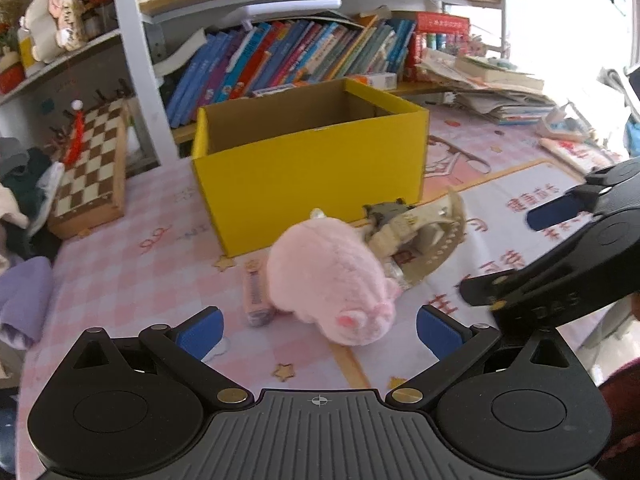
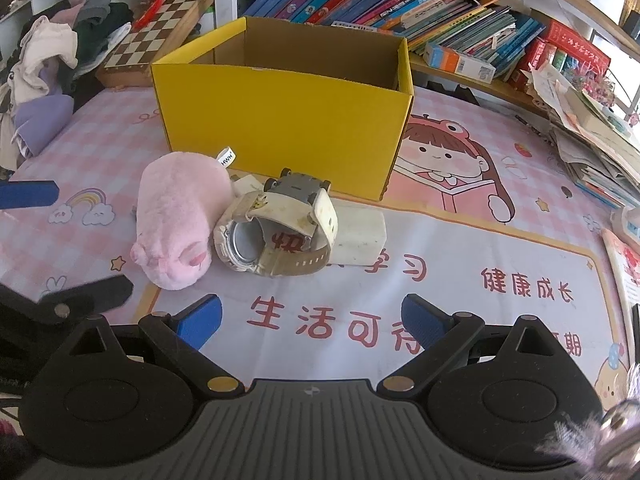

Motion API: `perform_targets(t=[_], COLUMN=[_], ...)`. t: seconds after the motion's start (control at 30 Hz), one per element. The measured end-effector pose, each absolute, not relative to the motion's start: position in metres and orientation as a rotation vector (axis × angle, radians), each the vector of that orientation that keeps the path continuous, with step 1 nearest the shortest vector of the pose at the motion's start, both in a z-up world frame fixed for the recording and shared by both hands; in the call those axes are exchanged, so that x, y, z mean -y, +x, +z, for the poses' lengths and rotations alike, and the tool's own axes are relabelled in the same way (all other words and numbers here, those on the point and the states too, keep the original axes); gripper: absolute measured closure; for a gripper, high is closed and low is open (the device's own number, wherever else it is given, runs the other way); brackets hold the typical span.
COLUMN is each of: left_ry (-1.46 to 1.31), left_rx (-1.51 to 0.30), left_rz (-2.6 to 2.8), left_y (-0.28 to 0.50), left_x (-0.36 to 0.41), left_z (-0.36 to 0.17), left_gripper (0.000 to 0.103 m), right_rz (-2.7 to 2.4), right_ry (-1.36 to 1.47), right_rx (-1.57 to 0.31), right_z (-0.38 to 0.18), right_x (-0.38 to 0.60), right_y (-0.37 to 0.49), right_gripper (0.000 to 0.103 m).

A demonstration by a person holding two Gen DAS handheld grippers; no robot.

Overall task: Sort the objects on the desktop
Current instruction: 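Grasp the pink plush pig with the left tool while the right tool grasps the cream watch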

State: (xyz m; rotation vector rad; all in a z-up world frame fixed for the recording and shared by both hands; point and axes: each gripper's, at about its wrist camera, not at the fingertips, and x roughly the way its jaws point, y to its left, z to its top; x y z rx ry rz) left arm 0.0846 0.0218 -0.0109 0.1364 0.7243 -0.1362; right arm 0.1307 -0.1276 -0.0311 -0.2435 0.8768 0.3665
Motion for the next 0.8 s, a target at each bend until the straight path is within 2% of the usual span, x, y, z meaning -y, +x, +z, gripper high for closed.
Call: perform_targets(t=[0.1, 0.37, 0.67, 0.77, 0.8], left_ry=[0.117, 0.077, 0.068, 0.051, 0.048], left_rx=[-0.694, -0.755, -0.78, -0.802, -0.813], left_rz=[-0.16, -0.129, -0.12, -0.124, -0.121], left_y=[0.087, 0.106, 0.123, 0.13, 0.132], left_x=[-0.022, -0.031, -0.033, -0.034, -0.035], left_z=[-0.007, -0.015, -0.026, -0.03, -0.032], left_gripper=[0.0, 0.0, 0.001, 0.007, 0.008], right_rz=[0.371, 0.392, 0.43, 0.448, 0.454], right_ry=[-0.245, -0.244, -0.25, -0.253, -0.252], right_rx=[-0.882, -0.899, -0.922, -0.93, -0.935], right_z=[-0.032, -0.036, -0.042, -0.043, -0.044], right_x=[0.128, 0.129, 0.127, 0.125, 0.125], right_y=[0.135, 0.147, 0.168, 0.176, 0.179], right_gripper=[0.007, 0.009, 0.025, 0.036, 0.043])
